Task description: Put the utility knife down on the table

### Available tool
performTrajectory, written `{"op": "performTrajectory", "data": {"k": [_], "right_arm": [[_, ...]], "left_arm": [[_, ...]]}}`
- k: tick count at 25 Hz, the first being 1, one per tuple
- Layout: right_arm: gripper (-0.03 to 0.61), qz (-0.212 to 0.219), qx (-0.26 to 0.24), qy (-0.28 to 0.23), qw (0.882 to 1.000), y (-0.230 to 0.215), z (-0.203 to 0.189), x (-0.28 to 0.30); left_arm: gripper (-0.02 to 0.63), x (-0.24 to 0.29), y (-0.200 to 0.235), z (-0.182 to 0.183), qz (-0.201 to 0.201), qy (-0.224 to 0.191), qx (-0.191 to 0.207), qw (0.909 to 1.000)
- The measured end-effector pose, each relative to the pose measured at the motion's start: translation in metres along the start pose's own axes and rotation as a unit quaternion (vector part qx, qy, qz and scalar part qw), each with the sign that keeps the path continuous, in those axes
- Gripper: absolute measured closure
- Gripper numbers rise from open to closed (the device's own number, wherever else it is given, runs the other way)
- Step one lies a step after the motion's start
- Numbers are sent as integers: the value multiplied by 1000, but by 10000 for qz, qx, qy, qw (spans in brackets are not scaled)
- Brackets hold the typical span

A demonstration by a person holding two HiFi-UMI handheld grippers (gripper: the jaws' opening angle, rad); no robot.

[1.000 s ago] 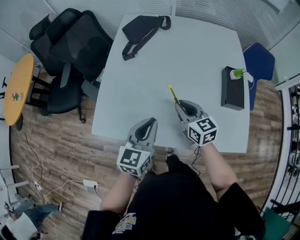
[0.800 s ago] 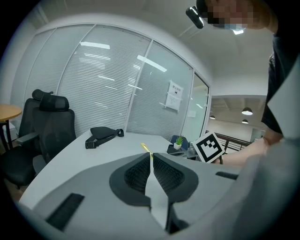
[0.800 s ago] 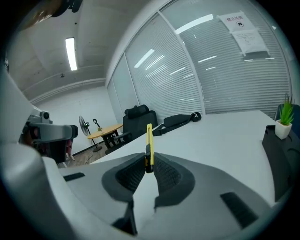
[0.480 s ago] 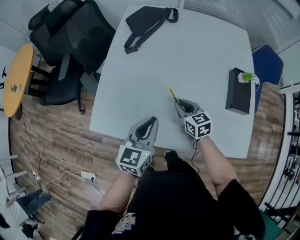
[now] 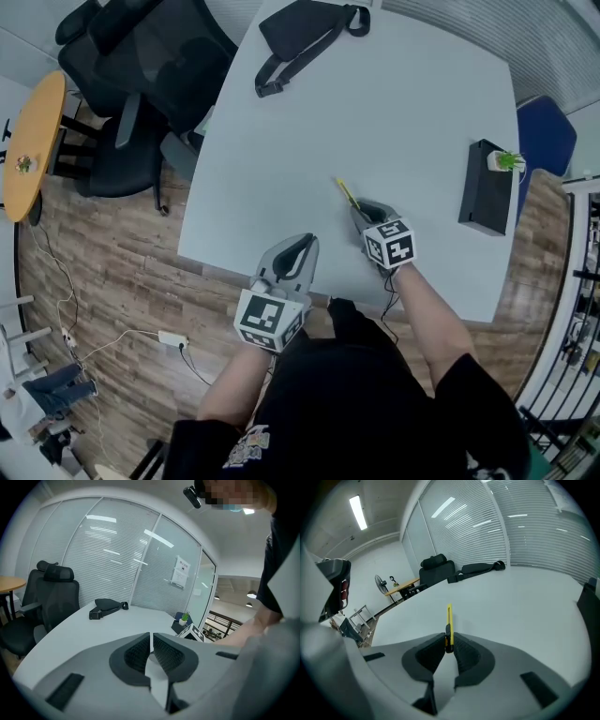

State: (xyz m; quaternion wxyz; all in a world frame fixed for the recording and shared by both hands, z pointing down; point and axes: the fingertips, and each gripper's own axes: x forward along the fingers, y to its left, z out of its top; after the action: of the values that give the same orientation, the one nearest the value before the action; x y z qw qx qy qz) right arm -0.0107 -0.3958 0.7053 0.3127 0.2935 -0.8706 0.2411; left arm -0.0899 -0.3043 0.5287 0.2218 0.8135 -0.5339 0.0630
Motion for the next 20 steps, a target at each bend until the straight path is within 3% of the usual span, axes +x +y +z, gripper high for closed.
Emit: {"op": "performTrajectory", "data": {"k": [12,20], "right_arm": [[518,-160,-213,593,9979,-3,-16,20],[517,-209,-243,659,9973,-3,-17,21]], "left_arm": [[606,0,4,-7,-28,124,-50,9999],[606,-6,1,-7,-28,129,-11,9999]]}}
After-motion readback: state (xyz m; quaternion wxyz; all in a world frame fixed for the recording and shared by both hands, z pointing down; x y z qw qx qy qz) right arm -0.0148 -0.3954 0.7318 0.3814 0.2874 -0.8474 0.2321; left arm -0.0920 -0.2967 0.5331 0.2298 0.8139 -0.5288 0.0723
